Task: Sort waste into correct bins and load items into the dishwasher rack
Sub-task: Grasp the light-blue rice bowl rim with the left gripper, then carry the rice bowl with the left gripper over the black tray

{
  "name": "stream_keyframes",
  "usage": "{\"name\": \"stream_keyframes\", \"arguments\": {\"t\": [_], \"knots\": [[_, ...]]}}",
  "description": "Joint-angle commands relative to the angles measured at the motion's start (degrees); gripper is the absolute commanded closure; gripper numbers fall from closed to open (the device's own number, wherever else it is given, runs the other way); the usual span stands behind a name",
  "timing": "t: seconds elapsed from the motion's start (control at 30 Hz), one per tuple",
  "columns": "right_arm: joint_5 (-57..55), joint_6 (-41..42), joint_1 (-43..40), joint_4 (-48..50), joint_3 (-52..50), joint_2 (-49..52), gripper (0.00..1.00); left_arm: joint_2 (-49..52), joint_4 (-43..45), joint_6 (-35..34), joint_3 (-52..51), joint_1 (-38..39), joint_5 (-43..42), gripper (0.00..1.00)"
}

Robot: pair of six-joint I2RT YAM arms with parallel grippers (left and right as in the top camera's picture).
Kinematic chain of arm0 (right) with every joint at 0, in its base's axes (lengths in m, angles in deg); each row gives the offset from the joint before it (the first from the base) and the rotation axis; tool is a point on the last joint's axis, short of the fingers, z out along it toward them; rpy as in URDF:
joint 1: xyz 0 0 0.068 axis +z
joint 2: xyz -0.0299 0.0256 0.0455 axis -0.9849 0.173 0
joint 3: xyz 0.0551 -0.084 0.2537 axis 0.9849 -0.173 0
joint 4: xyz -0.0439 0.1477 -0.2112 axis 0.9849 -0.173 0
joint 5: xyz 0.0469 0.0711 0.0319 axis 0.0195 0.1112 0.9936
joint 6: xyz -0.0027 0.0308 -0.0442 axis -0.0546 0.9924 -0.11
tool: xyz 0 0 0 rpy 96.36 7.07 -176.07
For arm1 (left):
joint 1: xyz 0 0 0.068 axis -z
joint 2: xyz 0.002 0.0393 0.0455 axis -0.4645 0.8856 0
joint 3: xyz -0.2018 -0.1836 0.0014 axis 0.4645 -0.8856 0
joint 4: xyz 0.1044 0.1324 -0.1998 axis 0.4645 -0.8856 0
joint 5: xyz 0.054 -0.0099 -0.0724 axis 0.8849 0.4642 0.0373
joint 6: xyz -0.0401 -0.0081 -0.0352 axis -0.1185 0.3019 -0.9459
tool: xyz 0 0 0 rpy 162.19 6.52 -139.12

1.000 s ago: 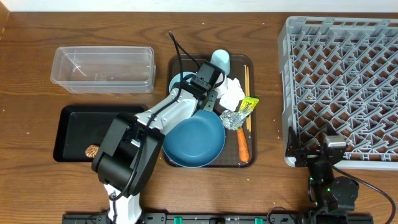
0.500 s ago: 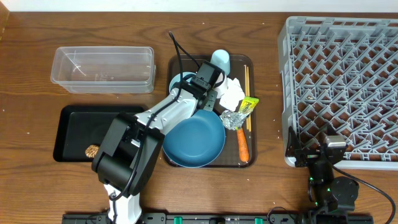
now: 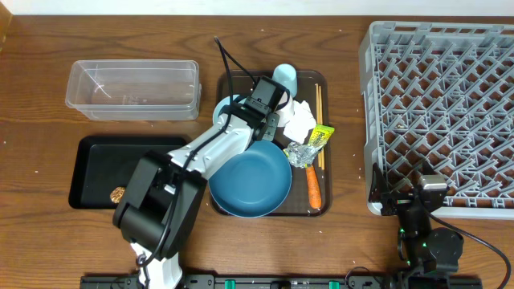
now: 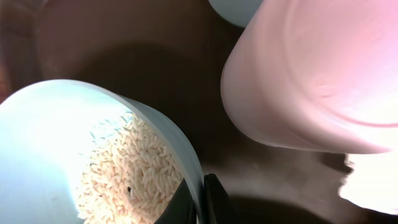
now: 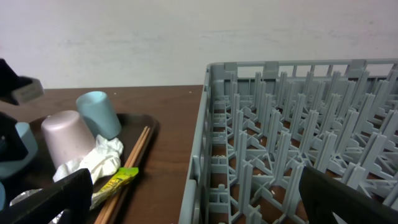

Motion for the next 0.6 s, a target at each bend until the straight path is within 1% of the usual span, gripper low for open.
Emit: {"name": "stream_keyframes", "arguments": {"t": [0.0, 0.3, 0.4, 0.57], "knots": [[-0.33, -0.09, -1.05, -0.07, -0.20, -0.35, 0.01, -2.71, -0.66, -1.03, -0.50, 0.20, 0.90, 0.94], [-0.33, -0.09, -1.05, -0.07, -0.20, -0.35, 0.01, -7.96, -1.55, -1.86, -0.50, 2.51, 0.94, 0.94], [-0.33, -0.09, -1.07, -0.07, -0.20, -0.35, 0.01, -11.10, -3.41, -5.84, -0.50, 2.89, 0.96, 0.94], [-0.33, -0.09, -1.05, -0.07, -0.20, -0.35, 0.01, -17.64, -8.02, -14.97, -0.50, 2.03, 0.94, 0.94]]}}
